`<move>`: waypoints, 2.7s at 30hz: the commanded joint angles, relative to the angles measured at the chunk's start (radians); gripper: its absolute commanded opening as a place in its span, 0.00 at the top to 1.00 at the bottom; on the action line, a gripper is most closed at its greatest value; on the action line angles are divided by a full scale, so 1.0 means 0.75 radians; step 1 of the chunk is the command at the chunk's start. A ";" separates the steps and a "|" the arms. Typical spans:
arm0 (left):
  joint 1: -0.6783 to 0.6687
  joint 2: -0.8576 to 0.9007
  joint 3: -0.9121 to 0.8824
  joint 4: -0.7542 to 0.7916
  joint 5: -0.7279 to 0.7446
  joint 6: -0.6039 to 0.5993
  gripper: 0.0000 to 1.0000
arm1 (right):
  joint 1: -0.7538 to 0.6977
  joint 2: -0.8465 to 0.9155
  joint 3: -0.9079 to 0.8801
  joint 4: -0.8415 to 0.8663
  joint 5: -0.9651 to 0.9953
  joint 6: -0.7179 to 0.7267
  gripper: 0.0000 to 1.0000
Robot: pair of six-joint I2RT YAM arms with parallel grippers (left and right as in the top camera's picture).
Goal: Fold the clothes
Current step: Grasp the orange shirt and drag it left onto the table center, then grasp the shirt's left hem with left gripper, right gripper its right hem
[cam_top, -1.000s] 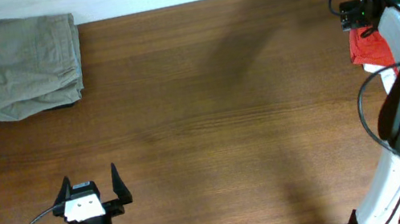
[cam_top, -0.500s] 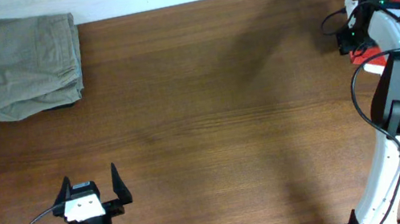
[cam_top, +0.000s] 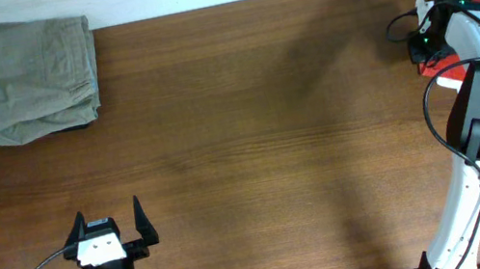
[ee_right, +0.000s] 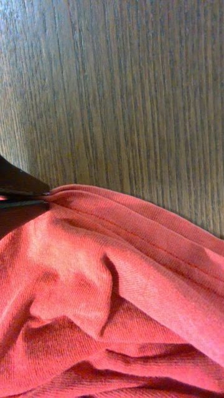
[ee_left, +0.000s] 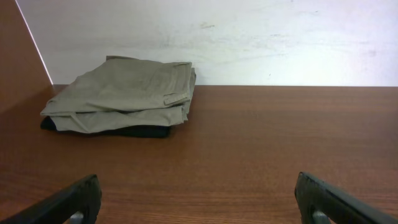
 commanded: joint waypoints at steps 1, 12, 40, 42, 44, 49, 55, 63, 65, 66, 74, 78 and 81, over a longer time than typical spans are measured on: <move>0.008 -0.006 -0.010 0.002 0.001 0.016 0.01 | -0.034 0.058 -0.013 -0.020 0.009 0.025 0.96; 0.008 -0.006 -0.010 0.002 0.001 0.016 0.01 | 0.235 -0.697 -0.007 -0.017 -0.088 0.084 0.96; 0.008 -0.006 -0.010 0.002 0.001 0.016 0.01 | 0.863 -0.598 0.255 -0.616 -0.521 0.479 0.01; 0.008 -0.006 -0.010 0.002 0.001 0.016 0.01 | 0.858 -0.598 0.209 -0.662 -0.377 0.479 0.01; 0.008 -0.006 -0.010 0.002 0.001 0.016 0.01 | 0.861 -0.597 0.103 -0.631 -0.348 0.479 0.01; 0.008 -0.006 -0.010 0.151 0.271 0.015 0.01 | 0.862 -0.596 -0.083 -0.535 -0.410 0.480 0.02; 0.008 0.144 0.252 0.232 0.714 -0.004 0.01 | 0.862 -0.595 -0.187 -0.394 -0.414 0.690 0.01; 0.007 1.350 1.039 -0.369 0.894 0.070 0.01 | 0.862 -0.594 -0.275 -0.347 -0.414 0.689 0.01; 0.007 1.499 1.128 -0.553 0.405 -0.280 0.01 | 0.862 -0.594 -0.275 -0.344 -0.414 0.689 0.01; 0.007 1.561 1.172 -0.688 0.162 -0.382 0.01 | 0.862 -0.594 -0.275 -0.336 -0.414 0.689 0.01; 0.007 2.043 1.174 -0.750 -0.069 -0.615 0.01 | 0.862 -0.594 -0.275 -0.367 -0.414 0.689 0.01; 0.007 2.249 1.174 -0.726 -0.096 -0.631 0.01 | 0.862 -0.594 -0.275 -0.382 -0.414 0.689 0.01; 0.007 2.255 1.174 -0.715 -0.107 -0.632 0.33 | 0.852 -0.599 -0.273 -0.460 -0.414 0.665 0.01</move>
